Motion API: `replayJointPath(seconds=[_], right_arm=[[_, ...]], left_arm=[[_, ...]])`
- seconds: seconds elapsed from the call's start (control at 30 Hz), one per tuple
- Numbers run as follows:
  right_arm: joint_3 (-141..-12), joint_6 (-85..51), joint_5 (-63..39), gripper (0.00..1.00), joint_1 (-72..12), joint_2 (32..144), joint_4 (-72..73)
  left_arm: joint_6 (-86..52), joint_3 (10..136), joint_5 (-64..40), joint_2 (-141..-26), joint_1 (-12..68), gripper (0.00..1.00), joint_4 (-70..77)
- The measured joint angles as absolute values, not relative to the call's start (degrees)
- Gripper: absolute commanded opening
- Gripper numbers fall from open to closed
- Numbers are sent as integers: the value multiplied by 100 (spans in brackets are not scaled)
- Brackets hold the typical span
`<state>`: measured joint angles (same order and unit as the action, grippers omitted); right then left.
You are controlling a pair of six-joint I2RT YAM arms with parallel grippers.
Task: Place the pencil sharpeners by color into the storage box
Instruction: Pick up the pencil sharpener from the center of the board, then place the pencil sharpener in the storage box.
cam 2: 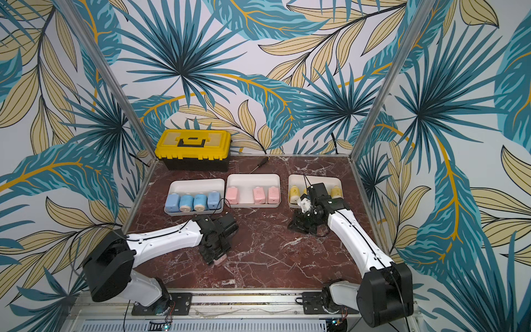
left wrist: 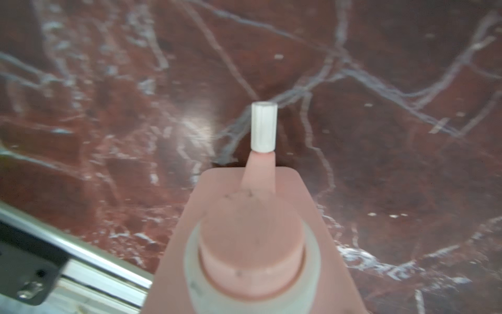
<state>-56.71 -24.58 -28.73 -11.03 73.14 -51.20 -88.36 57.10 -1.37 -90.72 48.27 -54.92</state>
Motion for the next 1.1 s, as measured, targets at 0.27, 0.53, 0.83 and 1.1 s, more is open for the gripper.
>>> replayJointPath(seconds=[0.27,0.53,0.83,1.1], right_arm=[[-5704,-2530,-2783,17,-1103,7330,-5109],[-5734,-2707,-2652,17,-1103,7369,-5083],[-5767,-2961,-2547,17,-1103,7522,-4969],[-5776,-3153,-2418,17,-1103,7533,-4932]], left_arm=[[-7481,7249,-434,-10235,4777,42,-5360],[-6403,8182,-574,-10683,4560,41,-5778],[-5061,10044,-128,-10785,4101,41,-6563],[-4010,11365,10,-11522,3575,40,-6936]])
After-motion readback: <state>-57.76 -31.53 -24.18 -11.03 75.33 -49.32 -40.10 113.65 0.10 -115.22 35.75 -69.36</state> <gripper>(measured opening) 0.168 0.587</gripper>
